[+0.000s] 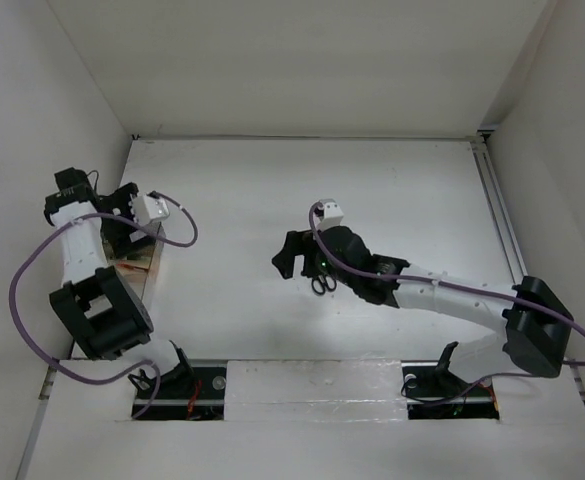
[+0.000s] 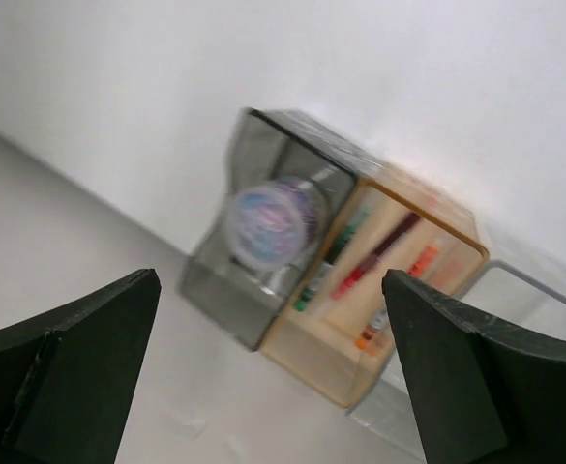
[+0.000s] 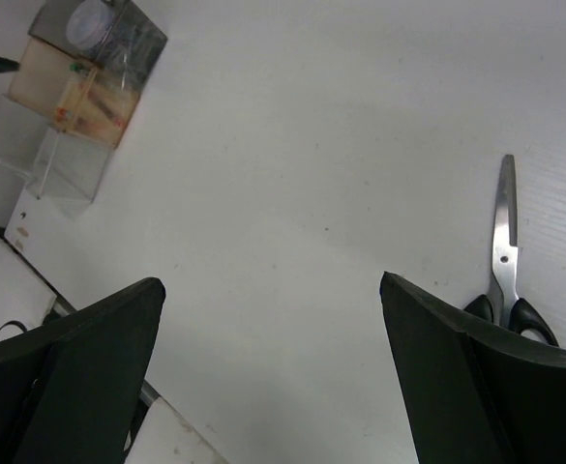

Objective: Sort the stationery into containers
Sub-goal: Place the stationery into the container, then grab a piece of stationery with the right arm

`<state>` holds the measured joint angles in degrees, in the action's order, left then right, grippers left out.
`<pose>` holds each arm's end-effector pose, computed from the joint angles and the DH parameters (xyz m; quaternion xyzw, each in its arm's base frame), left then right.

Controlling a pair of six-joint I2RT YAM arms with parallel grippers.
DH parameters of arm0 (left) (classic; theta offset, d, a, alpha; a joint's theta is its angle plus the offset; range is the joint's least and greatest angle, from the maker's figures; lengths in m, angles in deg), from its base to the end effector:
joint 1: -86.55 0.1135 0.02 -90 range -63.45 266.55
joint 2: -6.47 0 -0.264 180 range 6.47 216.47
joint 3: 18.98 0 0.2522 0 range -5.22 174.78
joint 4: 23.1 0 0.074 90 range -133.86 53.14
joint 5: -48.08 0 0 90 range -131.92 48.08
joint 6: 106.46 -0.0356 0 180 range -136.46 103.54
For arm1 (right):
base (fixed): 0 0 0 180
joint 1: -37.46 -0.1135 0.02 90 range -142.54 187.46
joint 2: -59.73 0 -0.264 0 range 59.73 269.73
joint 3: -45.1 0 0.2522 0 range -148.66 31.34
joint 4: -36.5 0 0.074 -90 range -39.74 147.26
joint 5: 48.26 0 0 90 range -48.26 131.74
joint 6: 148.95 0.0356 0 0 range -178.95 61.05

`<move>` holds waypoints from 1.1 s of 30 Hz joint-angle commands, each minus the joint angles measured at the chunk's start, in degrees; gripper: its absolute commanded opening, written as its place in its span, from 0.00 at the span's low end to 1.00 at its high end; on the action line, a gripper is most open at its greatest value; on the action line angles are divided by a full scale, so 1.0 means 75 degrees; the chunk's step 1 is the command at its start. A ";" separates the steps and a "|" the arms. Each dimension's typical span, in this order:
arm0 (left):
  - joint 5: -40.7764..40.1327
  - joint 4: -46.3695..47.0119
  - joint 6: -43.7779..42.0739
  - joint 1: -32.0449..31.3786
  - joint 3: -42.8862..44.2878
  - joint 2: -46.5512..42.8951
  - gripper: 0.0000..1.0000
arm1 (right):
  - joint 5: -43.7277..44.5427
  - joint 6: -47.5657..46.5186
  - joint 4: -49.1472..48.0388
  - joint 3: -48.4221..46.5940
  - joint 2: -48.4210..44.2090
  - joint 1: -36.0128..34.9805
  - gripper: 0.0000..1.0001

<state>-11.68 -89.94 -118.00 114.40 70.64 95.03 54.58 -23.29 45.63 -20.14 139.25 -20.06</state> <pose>0.2811 0.1283 0.2865 0.6098 0.7226 0.0741 0.3171 0.1764 0.2624 0.2677 -0.0972 0.8272 0.3321 0.4428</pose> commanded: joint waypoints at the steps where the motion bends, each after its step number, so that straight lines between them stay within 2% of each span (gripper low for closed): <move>1: 0.1346 -0.0215 0.1263 0.0036 0.0619 -0.1024 1.00 | 0.0595 0.0003 0.0719 -0.1008 0.0351 -0.0077 1.00; 2: 0.1579 0.0217 0.1698 0.0036 0.0620 -0.1327 1.00 | 0.0724 0.0096 0.1093 -0.1242 0.0504 -0.0077 1.00; 3: 0.1686 0.0593 0.2897 0.0036 0.0702 -0.1481 1.00 | 0.1097 0.0213 0.2013 -0.1755 0.0807 -0.0077 1.00; 5: 0.1687 0.1889 0.4647 0.0036 0.0702 -0.1925 1.00 | 0.1357 0.0610 0.2874 -0.2180 0.1135 0.0109 1.00; 6: 0.1687 0.2292 0.5467 0.0036 0.0702 -0.2056 1.00 | 0.1358 0.0740 0.3319 -0.2356 0.1301 0.0238 1.00; 7: 0.1513 0.2621 0.7088 0.0036 0.0772 -0.2173 1.00 | 0.1289 0.0811 0.3927 -0.2463 0.1442 0.0564 1.00; 8: 0.1395 0.2798 0.7673 0.0036 0.0854 -0.2267 1.00 | 0.1067 0.0812 0.4153 -0.2545 0.1652 0.0776 1.00; 10: 0.1627 0.2461 0.7982 0.0036 0.1111 -0.2489 1.00 | 0.0459 0.0812 0.4412 -0.2430 0.1654 0.1337 0.95; 14: 0.2282 0.2121 0.9024 0.0036 0.1347 -0.2947 1.00 | -0.0129 0.0812 0.4133 -0.1272 0.1000 0.1948 0.82; 15: 0.2679 0.1888 0.8922 0.0036 0.1254 -0.3017 1.00 | -0.0269 0.0812 0.4132 -0.1094 0.0743 0.2055 0.80; 16: 0.3541 0.1306 0.8759 0.0036 0.1184 -0.3018 1.00 | -0.0387 0.0812 0.4062 -0.0965 0.0659 0.2137 0.77; 18: 0.4087 0.0996 0.8757 0.0036 0.0984 -0.3018 1.00 | -0.0458 0.0812 0.4248 -0.0777 0.0658 0.2220 0.77; 20: 0.4206 0.0866 0.9200 -0.0350 0.0984 -0.2761 1.00 | -0.0238 0.0812 0.4540 -0.0776 0.0658 0.2220 0.77; 22: 0.4393 0.0796 0.9400 -0.0351 0.1264 -0.2585 1.00 | 0.0009 0.0881 0.4612 -0.0682 0.0845 0.2220 0.77; 24: 0.4313 0.1052 0.9867 -0.0351 0.1428 -0.2421 1.00 | 0.0081 0.0882 0.4730 -0.0612 0.0997 0.2220 0.76; 28: 0.3388 0.2376 1.1238 -0.0351 0.1102 -0.2618 1.00 | 0.0081 0.0882 0.4413 -0.0355 0.1349 0.2149 0.76; 33: 0.2942 0.3138 1.1978 -0.0199 0.0704 -0.3169 1.00 | -0.0072 0.0812 0.4062 -0.0354 0.1852 0.2289 0.73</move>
<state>11.99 -72.56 -35.03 112.09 77.22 75.31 53.92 -17.12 78.90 -22.92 151.97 -3.41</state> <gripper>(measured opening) 0.997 0.732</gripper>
